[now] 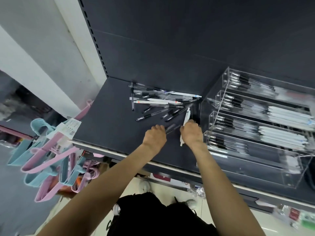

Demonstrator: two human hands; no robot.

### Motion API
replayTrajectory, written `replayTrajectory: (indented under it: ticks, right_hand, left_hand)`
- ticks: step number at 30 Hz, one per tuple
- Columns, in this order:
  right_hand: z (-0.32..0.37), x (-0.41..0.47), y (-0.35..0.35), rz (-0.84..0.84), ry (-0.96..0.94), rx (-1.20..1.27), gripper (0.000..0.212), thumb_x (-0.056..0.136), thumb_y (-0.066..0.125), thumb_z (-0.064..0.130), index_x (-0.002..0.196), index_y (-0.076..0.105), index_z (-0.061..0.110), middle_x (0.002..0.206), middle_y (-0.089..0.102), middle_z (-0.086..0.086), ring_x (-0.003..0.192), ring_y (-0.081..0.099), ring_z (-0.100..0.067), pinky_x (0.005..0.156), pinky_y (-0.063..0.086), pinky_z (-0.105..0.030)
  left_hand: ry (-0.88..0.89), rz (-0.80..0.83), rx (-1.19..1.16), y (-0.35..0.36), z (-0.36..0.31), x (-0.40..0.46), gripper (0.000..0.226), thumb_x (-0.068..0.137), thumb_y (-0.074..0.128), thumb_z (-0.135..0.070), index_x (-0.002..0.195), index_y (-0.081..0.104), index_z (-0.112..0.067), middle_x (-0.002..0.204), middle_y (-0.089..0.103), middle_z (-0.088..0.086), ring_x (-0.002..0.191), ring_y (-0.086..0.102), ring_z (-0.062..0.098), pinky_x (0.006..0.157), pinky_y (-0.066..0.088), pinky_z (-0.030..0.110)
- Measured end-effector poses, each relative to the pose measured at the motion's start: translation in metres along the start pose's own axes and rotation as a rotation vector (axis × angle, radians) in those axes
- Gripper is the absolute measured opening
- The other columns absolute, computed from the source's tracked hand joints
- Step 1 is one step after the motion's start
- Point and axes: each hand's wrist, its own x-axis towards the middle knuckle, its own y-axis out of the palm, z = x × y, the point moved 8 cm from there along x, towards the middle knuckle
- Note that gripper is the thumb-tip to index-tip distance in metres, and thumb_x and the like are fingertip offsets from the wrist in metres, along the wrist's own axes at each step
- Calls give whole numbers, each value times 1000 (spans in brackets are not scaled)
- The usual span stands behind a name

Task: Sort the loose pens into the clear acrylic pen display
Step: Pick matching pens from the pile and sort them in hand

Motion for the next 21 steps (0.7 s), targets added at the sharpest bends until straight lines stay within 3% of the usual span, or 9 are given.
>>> replayTrajectory:
  ticks: [2,4,6,8,10,15,19,21]
  right_hand:
    - [-3,-6,-7,51,-24,196,21,97,45,19,100,51,-1,92,65,-20,76,67,-30,65,53,-29]
    - [-4,-20,-13,132,-27,488,18,96,48,19,85,51,5,67,62,-10,44,59,-15,44,47,-22]
    - [-2,-34,-20,180,-59,702,17,94,52,18,81,55,7,61,59,-9,44,53,-16,43,44,-25]
    - [1,-47,-28,224,-114,812,13,94,56,17,88,61,6,69,61,-13,52,53,-18,45,44,-27]
    - [6,-56,-33,254,-180,806,14,92,58,16,98,65,6,74,63,-14,55,55,-16,48,47,-26]
    - [20,-74,-38,325,-297,695,18,90,62,13,104,67,4,69,66,-10,54,65,-15,57,59,-32]
    - [26,-83,-48,284,-363,620,18,85,68,14,100,67,4,69,67,-5,51,66,-9,50,54,-18]
    - [28,-84,-55,221,-392,613,19,81,72,13,98,65,9,75,68,-5,51,66,-8,50,52,-16]
  left_hand:
    - [32,27,-291,-2,6,-4,19,101,39,-14,117,41,-4,105,58,10,90,61,23,69,47,31]
    - [14,149,-1000,-3,3,-14,17,103,36,-17,111,49,-8,85,58,4,68,58,13,62,46,26]
    - [6,184,-1563,-16,-4,-30,21,103,38,-15,113,56,-11,86,63,2,70,63,8,62,50,20]
    - [24,233,-1845,-23,-13,-42,27,102,38,-14,119,58,-9,102,70,3,91,69,14,73,55,24]
    - [31,239,-1913,-26,-18,-52,30,102,38,-15,124,57,-11,109,70,4,97,68,19,78,56,28]
    - [-58,175,-2031,-22,-26,-69,27,100,42,-20,121,61,-21,94,71,2,84,66,12,74,55,25]
    - [-65,120,-2166,-20,-27,-82,28,100,41,-16,117,62,-21,107,68,10,94,66,21,92,51,41]
    - [-64,85,-2201,-21,-27,-89,29,99,42,-13,121,60,-19,115,68,10,99,67,22,87,56,39]
